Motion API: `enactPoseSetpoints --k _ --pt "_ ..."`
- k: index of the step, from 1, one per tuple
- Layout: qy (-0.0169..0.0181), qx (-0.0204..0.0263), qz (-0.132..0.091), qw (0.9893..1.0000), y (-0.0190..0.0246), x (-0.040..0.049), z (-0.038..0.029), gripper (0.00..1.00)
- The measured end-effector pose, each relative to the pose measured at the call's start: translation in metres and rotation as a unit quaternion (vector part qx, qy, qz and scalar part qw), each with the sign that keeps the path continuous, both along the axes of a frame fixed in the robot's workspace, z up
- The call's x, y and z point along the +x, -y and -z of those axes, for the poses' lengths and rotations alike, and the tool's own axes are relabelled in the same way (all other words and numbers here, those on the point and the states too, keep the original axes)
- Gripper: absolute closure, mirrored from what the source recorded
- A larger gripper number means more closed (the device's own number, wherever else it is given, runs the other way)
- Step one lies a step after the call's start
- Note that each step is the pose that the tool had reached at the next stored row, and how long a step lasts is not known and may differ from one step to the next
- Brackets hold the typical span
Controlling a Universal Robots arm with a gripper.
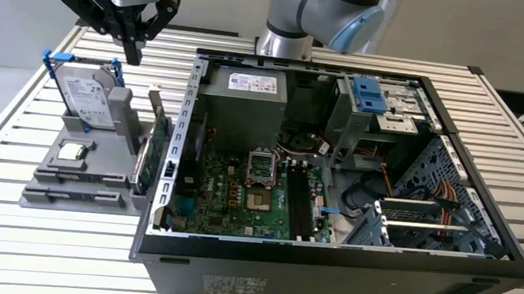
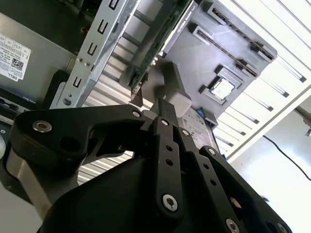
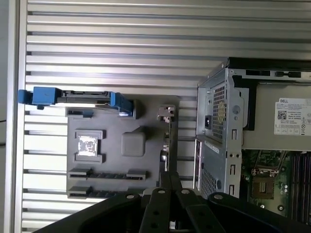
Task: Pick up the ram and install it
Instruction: 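Reach for the ram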
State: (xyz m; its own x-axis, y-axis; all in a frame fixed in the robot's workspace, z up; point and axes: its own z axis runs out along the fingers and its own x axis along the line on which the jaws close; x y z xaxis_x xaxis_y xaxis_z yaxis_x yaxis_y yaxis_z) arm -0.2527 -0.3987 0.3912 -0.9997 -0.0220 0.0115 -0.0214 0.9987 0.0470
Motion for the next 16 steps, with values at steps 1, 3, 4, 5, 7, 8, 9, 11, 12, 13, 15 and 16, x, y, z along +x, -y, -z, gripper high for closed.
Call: enactPoseSetpoints --k 1,3,4,5,7,8,9,11,12,13,15,16 --pt "-0.0001 0.0 0.0 1.0 0.0 -0.0005 0.0 1.0" --pt "-0.0002 0.0 -0.001 1.0 0.0 -0.0016 0.0 1.0" --pt "-0.0003 0.0 -0.002 1.0 0.0 -0.0022 0.0 1.0" --pt "-0.0003 0.0 -0.002 1.0 0.0 -0.0027 0.0 1.0" --pt "-0.0005 0.0 -0.003 1.0 0.0 -0.0038 0.0 1.0" --pt "-0.0005 0.0 -0.004 1.0 0.0 -0.0044 0.0 1.0" --pt "-0.0005 0.0 -0.004 1.0 0.0 -0.005 0.0001 1.0" --pt "-0.0006 0.0 -0.005 1.0 0.0 -0.0063 0.0001 1.0" --pt "-0.0007 0.0 -0.005 1.0 0.0 -0.007 0.0001 1.0" --pt "-0.0008 0.0 -0.006 1.0 0.0 -0.0077 0.0001 1.0" --pt "-0.0009 0.0 -0.006 1.0 0.0 -0.0094 0.0002 1.0" --pt "-0.0009 0.0 -0.007 1.0 0.0 -0.0103 0.0002 1.0"
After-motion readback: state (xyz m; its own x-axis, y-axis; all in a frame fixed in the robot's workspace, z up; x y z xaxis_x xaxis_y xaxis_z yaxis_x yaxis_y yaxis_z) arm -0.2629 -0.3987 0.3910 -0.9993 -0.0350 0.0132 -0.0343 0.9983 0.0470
